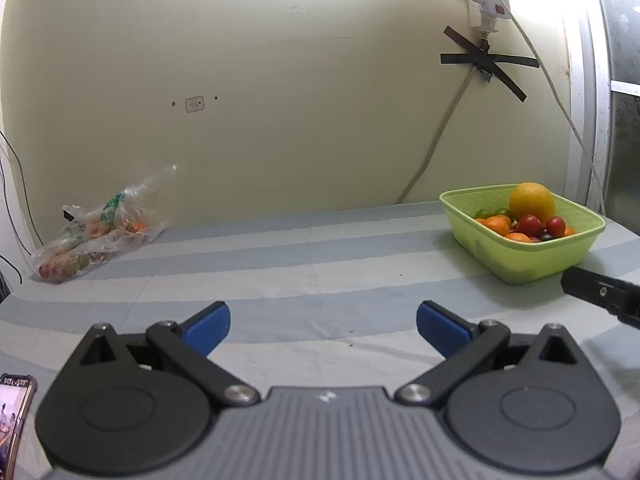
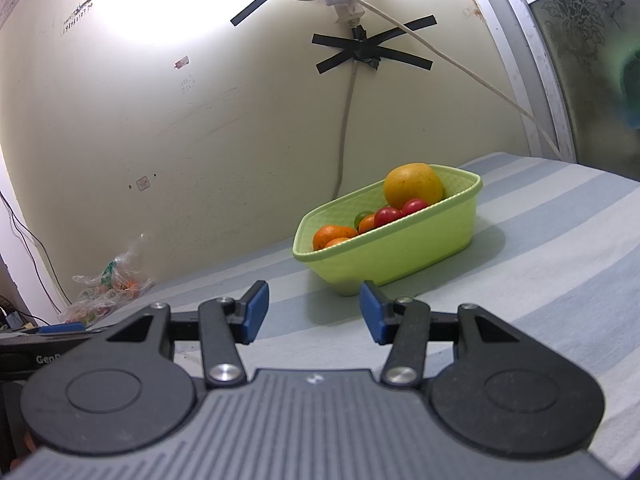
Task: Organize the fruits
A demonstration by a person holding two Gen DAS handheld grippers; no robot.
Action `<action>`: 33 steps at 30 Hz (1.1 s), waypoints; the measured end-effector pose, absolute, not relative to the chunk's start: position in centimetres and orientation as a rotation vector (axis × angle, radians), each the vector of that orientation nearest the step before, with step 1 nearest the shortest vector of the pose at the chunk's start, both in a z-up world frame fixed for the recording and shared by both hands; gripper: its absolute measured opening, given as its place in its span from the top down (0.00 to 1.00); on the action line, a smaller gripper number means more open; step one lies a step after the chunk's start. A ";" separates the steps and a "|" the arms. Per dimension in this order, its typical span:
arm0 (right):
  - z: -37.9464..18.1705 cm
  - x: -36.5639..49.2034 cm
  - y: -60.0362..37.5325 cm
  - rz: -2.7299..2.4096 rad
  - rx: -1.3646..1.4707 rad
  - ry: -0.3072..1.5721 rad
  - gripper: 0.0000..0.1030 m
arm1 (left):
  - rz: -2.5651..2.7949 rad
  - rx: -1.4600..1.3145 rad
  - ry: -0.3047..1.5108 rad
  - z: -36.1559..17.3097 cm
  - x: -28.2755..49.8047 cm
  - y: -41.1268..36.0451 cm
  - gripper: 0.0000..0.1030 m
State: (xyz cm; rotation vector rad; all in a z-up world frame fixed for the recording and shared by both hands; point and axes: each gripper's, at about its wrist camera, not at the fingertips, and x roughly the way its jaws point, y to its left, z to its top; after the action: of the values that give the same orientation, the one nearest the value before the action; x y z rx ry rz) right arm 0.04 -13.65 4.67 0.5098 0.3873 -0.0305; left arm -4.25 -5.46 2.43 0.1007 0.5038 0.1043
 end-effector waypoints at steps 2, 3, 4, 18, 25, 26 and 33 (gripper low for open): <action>4.7 0.0 -13.7 -0.030 0.509 0.387 0.49 | 0.102 0.098 0.507 2.4 -4.2 -5.4 0.00; 4.6 0.0 -13.7 -0.030 0.510 0.387 0.49 | 0.100 0.097 0.509 2.4 -4.2 -5.4 0.00; 4.6 0.1 -13.6 -0.030 0.510 0.387 0.49 | 0.098 0.096 0.511 2.4 -4.2 -5.3 0.00; 4.6 0.0 -13.7 -0.030 0.510 0.387 0.49 | 0.080 0.086 0.544 2.2 -3.9 -5.3 0.00; 4.6 0.0 -13.7 -0.029 0.512 0.387 0.49 | 0.068 0.091 0.564 1.8 -3.8 -5.5 0.00; 4.6 0.0 -13.7 -0.029 0.511 0.387 0.49 | 0.067 0.089 0.568 1.8 -3.7 -5.5 0.00; 4.6 0.1 -13.7 -0.029 0.512 0.387 0.48 | 0.059 0.090 0.577 1.6 -3.7 -5.7 0.00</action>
State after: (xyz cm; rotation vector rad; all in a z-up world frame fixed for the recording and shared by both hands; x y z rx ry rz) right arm 0.06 -13.67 4.63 0.5118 0.3869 -0.0290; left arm -3.66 -5.68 1.61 0.0899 0.5769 0.0590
